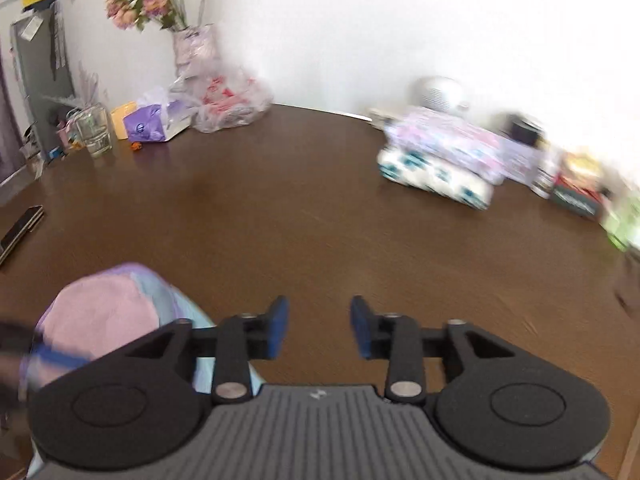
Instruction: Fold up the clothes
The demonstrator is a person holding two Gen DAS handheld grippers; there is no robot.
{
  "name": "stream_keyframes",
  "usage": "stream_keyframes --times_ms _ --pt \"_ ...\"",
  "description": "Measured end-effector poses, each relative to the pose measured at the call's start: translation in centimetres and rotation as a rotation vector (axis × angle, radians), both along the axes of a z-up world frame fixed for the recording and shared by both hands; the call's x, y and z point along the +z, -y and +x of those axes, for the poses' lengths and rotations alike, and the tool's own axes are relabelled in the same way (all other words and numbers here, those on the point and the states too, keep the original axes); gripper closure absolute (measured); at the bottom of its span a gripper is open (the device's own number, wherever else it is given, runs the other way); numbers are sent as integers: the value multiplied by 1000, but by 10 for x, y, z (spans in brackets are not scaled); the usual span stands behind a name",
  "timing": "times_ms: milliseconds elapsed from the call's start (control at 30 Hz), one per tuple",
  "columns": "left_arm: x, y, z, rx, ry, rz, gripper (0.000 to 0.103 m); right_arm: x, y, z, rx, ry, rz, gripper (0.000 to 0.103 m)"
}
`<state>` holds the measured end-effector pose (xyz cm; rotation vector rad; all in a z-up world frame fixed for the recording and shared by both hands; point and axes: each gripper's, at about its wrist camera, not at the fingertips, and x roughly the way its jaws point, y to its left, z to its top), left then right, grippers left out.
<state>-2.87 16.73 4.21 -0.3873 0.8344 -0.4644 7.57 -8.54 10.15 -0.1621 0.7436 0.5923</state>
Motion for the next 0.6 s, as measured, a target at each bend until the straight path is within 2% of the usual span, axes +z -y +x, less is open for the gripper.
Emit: stream_keyframes --times_ms 67,133,167,200,233,267,300,333,367,500,600 --pt "9 11 17 -37 2 33 33 -10 39 -36 -56 -60 39 64" --pt "4 27 39 -40 -39 92 34 -25 67 -66 -133 -105 82 64" --pt "0 35 48 -38 -72 122 41 -33 77 -78 -161 -130 101 65" --pt "-6 43 57 -37 -107 143 59 -38 83 -87 -182 -149 130 65" --pt "-11 47 62 -35 -134 149 68 -44 84 -92 -182 -168 146 65" --pt "-14 48 65 -25 -144 139 79 -50 83 -93 -176 -172 144 72" --pt "-17 49 68 -13 -150 125 82 -56 81 -94 -171 -176 141 76" --pt "-19 48 69 4 -149 115 87 -62 80 -94 -165 -179 138 92" --pt "-22 47 70 23 -145 107 100 -65 78 -90 -164 -168 124 101" --pt "-26 38 80 139 -84 80 103 -66 72 -47 -159 -114 64 102" --pt "-26 32 92 227 -15 87 103 -61 68 9 -155 -72 -13 102"
